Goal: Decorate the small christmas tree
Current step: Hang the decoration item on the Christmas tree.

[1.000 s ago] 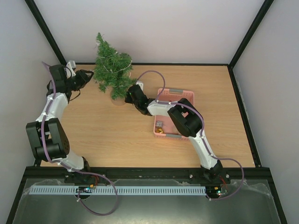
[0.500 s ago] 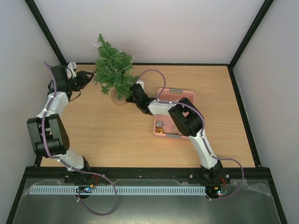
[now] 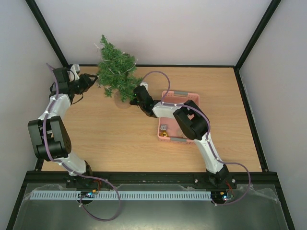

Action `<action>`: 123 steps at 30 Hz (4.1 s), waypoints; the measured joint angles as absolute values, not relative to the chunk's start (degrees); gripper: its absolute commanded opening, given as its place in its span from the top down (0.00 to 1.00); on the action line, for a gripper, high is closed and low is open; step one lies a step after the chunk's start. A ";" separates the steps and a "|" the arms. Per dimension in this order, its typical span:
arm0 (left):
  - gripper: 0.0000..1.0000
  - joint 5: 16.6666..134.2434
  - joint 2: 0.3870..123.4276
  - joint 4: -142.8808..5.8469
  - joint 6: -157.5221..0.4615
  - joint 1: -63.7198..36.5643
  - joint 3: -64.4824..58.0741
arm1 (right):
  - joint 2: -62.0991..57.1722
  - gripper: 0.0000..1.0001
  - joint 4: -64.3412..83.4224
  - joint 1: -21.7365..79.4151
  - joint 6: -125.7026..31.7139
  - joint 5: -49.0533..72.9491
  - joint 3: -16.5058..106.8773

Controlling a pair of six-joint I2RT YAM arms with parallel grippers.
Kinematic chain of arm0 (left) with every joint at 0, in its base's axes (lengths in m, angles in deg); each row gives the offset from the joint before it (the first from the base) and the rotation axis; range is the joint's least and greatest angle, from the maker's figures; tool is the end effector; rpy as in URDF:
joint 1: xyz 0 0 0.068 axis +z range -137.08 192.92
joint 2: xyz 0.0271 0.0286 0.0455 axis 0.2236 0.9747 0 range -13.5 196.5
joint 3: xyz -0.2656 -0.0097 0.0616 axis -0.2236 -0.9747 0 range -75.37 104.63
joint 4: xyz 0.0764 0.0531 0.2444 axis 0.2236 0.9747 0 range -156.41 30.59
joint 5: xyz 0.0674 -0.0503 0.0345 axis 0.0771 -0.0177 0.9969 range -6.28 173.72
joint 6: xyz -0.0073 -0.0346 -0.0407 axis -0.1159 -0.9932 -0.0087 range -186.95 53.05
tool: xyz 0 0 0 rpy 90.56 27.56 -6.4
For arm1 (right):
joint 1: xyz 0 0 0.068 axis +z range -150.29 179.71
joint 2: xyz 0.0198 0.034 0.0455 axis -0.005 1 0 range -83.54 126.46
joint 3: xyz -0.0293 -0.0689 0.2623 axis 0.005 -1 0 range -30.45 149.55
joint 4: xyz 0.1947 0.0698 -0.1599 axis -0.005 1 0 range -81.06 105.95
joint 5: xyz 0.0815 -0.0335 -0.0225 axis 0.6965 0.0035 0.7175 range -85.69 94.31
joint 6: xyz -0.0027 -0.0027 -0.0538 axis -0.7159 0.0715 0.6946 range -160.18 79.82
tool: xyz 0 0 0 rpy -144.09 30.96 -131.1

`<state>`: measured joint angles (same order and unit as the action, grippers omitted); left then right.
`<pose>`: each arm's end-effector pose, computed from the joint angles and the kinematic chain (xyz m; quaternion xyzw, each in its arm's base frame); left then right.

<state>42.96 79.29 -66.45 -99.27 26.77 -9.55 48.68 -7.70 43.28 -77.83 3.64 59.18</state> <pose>0.3632 0.0656 0.2738 -0.1457 0.8064 -0.3716 0.4363 0.3748 0.3560 0.1393 -0.0407 0.8468 0.3414 0.4058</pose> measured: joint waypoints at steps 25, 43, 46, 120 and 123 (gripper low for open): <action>0.66 44.80 79.51 -61.59 -92.82 26.33 -3.32 | 49.71 0.84 -7.70 43.07 -72.54 3.33 60.77; 0.64 45.39 80.89 -59.23 -87.31 25.35 1.27 | 49.71 0.84 -7.79 43.07 -69.30 3.31 60.79; 0.64 45.94 82.53 -59.21 -87.22 25.35 1.71 | 49.71 0.84 -7.79 43.07 -68.82 3.31 60.79; 0.01 70.50 51.23 -50.49 -92.49 25.46 -15.69 | 20.72 0.65 1.92 42.30 -74.99 5.78 38.72; 0.01 71.31 48.04 -50.95 -93.23 25.04 -18.38 | 15.98 0.65 6.60 42.30 -74.13 5.41 38.74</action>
